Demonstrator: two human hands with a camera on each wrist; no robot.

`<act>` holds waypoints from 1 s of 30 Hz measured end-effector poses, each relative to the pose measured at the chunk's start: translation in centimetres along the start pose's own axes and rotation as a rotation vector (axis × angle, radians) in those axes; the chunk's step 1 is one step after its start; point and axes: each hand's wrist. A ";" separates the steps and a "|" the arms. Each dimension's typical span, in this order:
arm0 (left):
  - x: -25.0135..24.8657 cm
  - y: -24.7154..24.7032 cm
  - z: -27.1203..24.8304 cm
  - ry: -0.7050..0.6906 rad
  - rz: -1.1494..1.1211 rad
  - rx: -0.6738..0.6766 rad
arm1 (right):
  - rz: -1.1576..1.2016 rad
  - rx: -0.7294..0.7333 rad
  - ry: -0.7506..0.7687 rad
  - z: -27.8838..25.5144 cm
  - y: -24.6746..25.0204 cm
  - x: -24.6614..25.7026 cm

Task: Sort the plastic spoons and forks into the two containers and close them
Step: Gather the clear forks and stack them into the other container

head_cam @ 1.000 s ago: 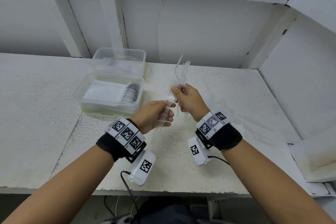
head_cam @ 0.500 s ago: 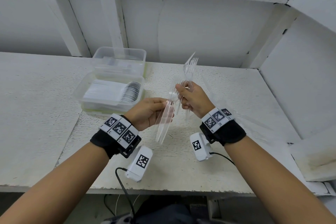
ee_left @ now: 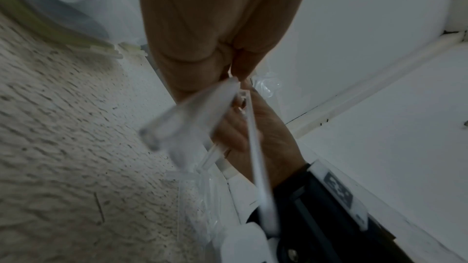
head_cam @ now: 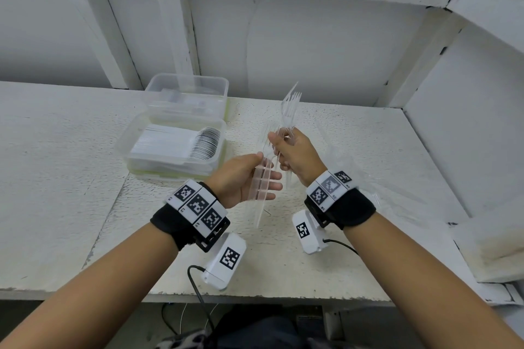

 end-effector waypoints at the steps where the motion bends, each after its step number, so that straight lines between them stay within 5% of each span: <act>1: 0.0 0.1 0.0 0.005 0.000 0.010 | -0.014 0.003 0.011 -0.1 0.0 0.1; 8: 0.2 0.5 0.4 -0.002 0.096 -0.026 | -0.056 0.003 0.044 -0.4 -0.2 0.4; 16: -0.1 1.5 0.2 0.075 -0.035 0.167 | 0.018 -0.002 -0.021 -0.3 -0.5 0.1; 21: -0.2 1.5 0.6 -0.049 0.023 0.019 | -0.042 -0.071 -0.047 -0.5 -0.4 0.2; 30: 0.7 0.9 1.3 -0.242 -0.012 -0.244 | -0.149 -0.147 0.121 -2.5 -0.5 -0.6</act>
Point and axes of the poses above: each hand's wrist, its own z-axis towards the middle knuckle, its own y-axis out of the back of the hand, x = y × z, and after that the axes turned 12 degrees about -x, right-handed
